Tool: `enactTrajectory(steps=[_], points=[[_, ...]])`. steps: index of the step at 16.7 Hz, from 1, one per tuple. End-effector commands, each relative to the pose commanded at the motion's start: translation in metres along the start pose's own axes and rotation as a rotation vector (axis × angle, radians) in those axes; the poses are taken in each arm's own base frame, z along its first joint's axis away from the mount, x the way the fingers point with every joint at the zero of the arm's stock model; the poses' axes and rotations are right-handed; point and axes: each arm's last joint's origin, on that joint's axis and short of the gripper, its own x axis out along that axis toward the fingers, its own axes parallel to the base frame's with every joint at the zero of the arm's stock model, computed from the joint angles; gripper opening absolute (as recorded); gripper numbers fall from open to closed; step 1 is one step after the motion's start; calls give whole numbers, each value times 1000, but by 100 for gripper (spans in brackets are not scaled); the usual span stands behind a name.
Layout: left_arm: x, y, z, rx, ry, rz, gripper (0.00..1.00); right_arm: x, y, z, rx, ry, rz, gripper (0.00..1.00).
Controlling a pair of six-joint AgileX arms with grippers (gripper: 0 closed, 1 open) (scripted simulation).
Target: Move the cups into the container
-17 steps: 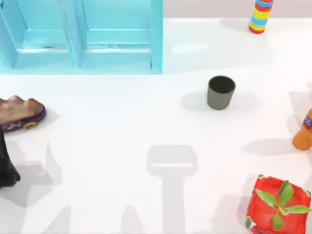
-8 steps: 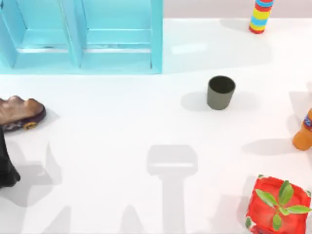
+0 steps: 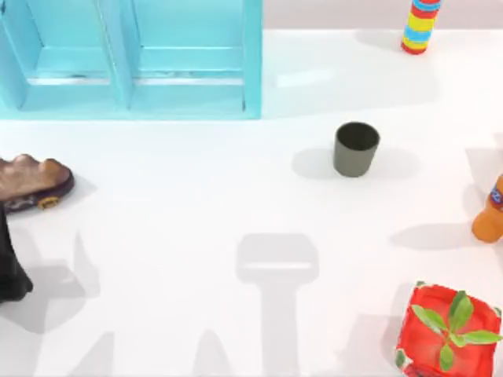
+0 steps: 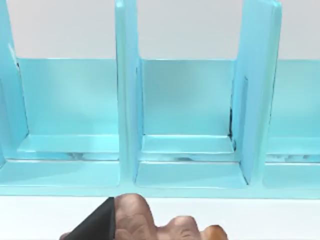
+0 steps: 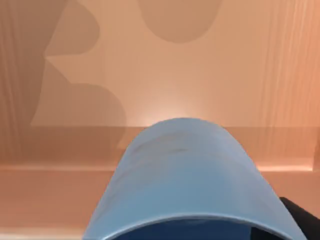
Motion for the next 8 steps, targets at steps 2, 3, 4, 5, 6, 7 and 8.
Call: enactTrajectory(steps=[2, 3, 4, 5, 6, 7, 8], points=[[0, 0, 0, 0, 0, 0, 100, 14, 2, -1, -1, -2, -1, 0], [0, 0, 0, 0, 0, 0, 100, 20, 3, -2, -1, -2, -1, 0], [0, 0, 0, 0, 0, 0, 100, 24, 4, -2, 0, -1, 1, 0], [0, 0, 0, 0, 0, 0, 100, 26, 4, -2, 0, -1, 2, 0], [0, 0, 0, 0, 0, 0, 100, 26, 4, -2, 0, -1, 2, 0], [0, 0, 0, 0, 0, 0, 100, 26, 4, -2, 0, -1, 2, 0], [0, 0, 0, 0, 0, 0, 100, 26, 4, -2, 0, -1, 2, 0]])
